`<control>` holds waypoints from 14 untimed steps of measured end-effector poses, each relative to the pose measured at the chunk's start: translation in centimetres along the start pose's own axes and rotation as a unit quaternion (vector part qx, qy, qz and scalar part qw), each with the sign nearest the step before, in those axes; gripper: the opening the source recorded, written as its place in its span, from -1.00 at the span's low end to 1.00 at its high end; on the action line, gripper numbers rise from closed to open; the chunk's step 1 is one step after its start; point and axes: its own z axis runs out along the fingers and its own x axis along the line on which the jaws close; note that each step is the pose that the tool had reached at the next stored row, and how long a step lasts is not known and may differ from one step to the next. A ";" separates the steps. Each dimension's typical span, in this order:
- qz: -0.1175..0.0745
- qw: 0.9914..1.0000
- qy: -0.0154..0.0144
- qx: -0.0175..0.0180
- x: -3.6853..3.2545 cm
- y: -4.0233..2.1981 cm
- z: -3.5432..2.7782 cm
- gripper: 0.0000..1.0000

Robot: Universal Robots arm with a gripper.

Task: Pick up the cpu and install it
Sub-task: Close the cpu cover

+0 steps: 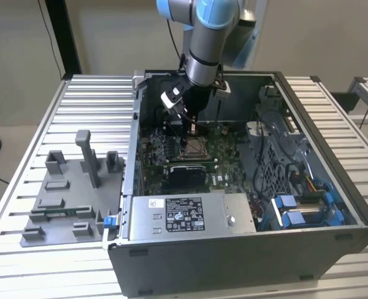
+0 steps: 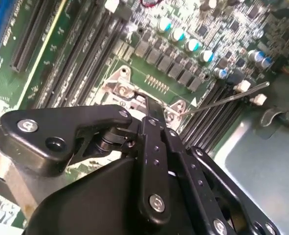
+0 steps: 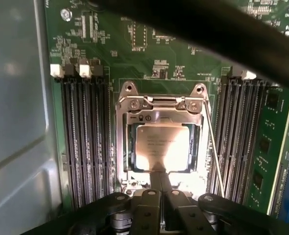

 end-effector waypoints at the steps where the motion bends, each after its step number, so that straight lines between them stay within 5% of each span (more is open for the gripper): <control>1: 0.000 1.000 0.000 0.000 0.08 -0.12 0.02 -1.00; 11: 0.000 1.000 0.000 -0.002 0.27 -0.55 0.41 -1.00; 14: 0.000 1.000 0.000 -0.002 0.31 -0.79 -0.26 -1.00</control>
